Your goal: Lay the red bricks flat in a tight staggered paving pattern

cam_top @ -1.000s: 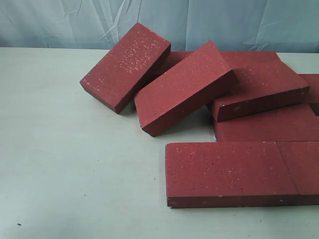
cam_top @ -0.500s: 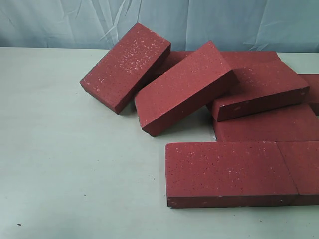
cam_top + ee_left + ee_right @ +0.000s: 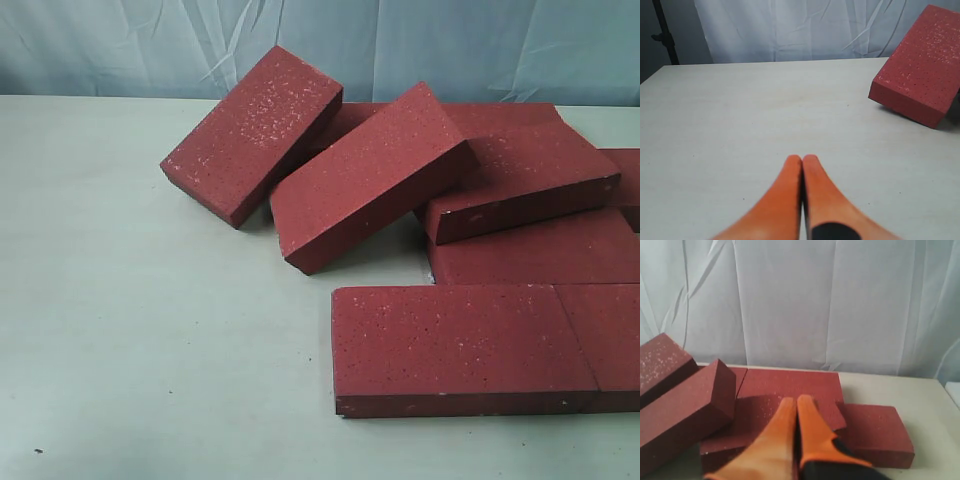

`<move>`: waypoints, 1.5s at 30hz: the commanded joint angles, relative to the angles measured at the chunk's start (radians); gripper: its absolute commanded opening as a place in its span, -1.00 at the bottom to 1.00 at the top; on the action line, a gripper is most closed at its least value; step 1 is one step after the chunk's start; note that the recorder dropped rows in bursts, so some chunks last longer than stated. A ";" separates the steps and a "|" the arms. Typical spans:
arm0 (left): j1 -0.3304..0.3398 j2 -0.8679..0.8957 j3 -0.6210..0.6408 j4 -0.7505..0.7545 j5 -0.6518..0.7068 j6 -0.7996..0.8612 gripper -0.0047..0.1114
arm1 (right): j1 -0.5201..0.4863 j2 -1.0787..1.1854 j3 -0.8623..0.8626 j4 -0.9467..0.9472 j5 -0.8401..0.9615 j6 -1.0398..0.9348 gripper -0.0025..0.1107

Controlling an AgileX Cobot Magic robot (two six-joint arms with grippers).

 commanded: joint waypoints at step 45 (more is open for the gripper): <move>0.000 -0.005 0.004 -0.002 -0.005 -0.004 -0.92 | 0.214 1.287 -0.779 0.081 0.223 -0.036 -0.97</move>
